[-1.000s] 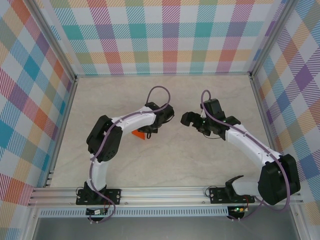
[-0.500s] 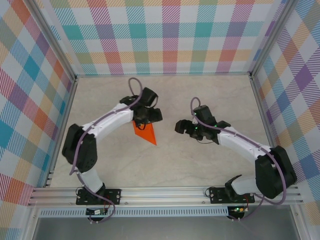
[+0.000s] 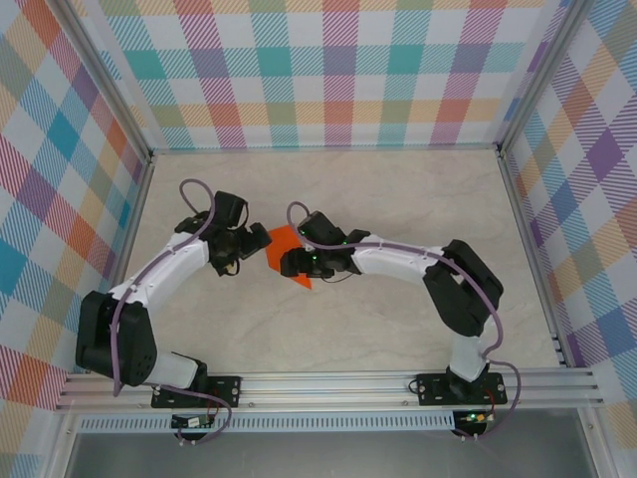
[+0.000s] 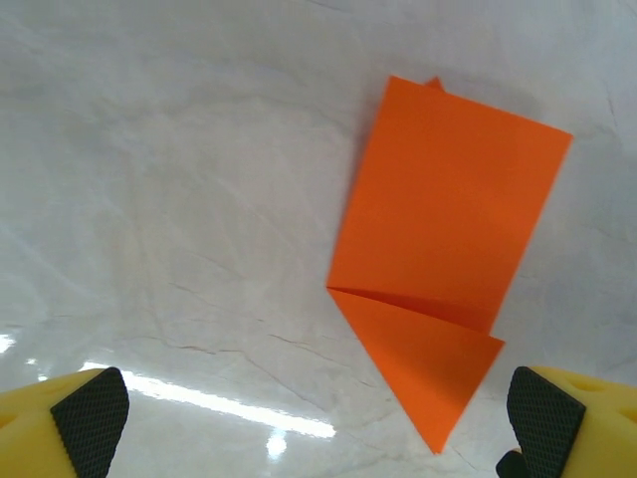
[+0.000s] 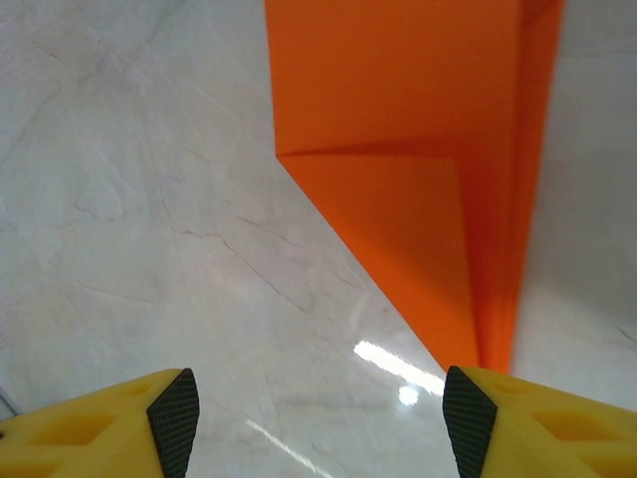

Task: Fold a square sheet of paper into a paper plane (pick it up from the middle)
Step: Turn over the paper at the center of the table, then fold the wing for the fifth time at the center of the table.

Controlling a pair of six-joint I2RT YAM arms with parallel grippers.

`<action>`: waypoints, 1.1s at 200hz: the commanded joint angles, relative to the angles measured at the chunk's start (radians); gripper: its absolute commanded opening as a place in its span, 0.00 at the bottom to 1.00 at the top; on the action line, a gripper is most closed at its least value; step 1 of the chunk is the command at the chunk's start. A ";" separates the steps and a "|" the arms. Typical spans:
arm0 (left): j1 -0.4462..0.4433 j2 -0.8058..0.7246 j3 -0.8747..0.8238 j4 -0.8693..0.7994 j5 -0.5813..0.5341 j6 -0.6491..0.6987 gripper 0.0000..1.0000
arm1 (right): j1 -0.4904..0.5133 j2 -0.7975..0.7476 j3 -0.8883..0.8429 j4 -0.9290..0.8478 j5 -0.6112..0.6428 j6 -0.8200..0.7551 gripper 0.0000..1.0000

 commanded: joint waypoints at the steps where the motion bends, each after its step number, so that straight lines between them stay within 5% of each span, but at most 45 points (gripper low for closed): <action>1: 0.038 -0.059 -0.051 0.003 -0.020 -0.034 1.00 | 0.002 0.075 0.080 -0.032 -0.030 -0.009 0.68; 75: 0.069 -0.071 -0.096 0.043 0.043 -0.040 1.00 | -0.002 0.219 0.195 -0.184 0.027 -0.125 0.67; 146: 0.071 -0.043 -0.097 0.083 0.124 -0.019 1.00 | -0.105 0.024 -0.155 -0.219 -0.097 -0.452 0.65; 183: 0.062 -0.053 -0.125 0.158 0.197 -0.035 1.00 | -0.164 -0.177 -0.249 -0.071 -0.293 -0.347 0.64; 220: 0.034 -0.070 -0.157 0.206 0.244 -0.063 1.00 | -0.177 -0.262 -0.254 -0.015 -0.184 -0.181 0.64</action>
